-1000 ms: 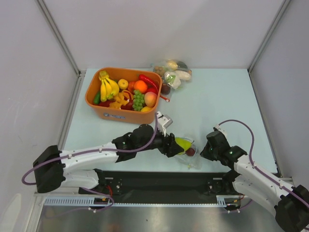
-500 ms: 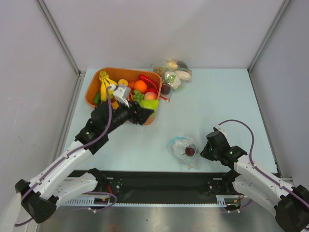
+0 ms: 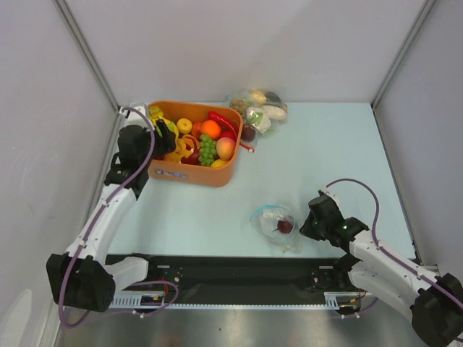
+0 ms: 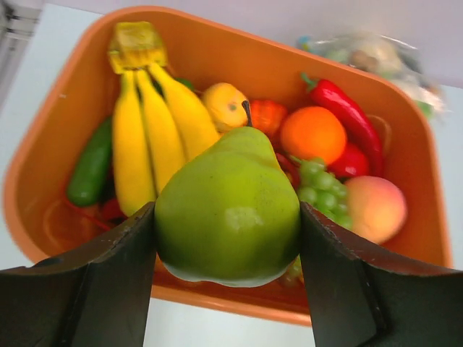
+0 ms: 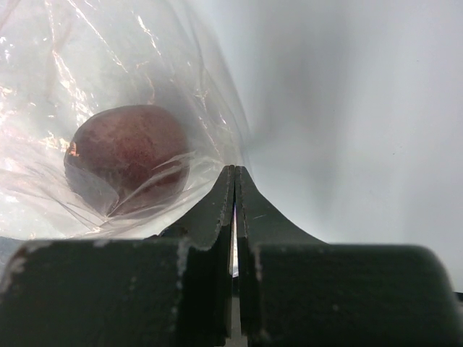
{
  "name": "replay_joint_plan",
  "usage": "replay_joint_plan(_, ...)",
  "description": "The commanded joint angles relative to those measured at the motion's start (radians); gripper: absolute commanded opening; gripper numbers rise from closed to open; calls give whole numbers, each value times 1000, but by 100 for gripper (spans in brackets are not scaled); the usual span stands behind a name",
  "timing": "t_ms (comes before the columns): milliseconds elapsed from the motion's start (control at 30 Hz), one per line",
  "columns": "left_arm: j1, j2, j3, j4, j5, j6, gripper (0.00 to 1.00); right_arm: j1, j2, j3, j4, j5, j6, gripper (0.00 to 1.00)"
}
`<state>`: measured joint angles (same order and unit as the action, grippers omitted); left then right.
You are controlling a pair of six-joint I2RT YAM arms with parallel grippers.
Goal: Open the zip-top bag and remove the fake food
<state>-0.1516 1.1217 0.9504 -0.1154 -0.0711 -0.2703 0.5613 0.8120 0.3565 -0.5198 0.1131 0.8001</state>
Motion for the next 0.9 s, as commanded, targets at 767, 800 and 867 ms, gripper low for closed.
replay_joint_plan(767,147,300,179,59,-177,203,84,0,27,24,47,-18,-16,0)
replay_joint_plan(800,147,293,176,59,-180,203,86,0,27,22,47,-18,-18,0)
replay_joint_plan(867,147,273,175,54,-182,204,90,0,29,21,49,-20,-16,0)
